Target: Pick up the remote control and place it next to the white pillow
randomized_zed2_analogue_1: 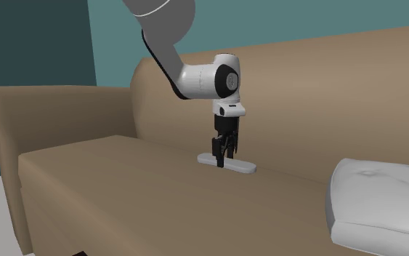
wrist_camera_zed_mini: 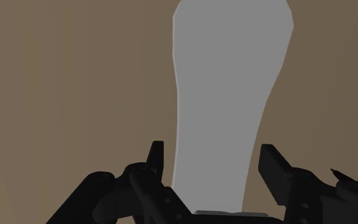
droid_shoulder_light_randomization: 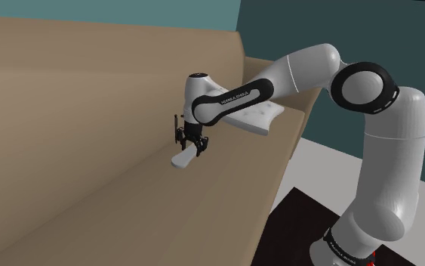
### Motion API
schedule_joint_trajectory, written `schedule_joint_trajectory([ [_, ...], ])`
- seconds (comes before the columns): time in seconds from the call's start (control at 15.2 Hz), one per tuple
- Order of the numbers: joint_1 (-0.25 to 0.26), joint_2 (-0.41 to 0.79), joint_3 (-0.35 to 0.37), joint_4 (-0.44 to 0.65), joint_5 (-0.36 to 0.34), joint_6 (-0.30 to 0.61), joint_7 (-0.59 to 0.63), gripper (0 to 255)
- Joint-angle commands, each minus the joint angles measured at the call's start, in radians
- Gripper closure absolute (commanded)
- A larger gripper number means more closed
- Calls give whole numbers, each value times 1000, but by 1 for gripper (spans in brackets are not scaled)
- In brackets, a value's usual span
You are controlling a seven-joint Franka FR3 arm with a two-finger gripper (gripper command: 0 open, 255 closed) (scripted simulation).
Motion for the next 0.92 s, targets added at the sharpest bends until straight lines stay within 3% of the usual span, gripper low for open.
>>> schedule_joint_trajectory([
  [0.0, 0, 0, 0, 0, 0, 0, 0, 255],
  [0.86, -9, -64, 15, 63, 34, -122, -22, 255],
])
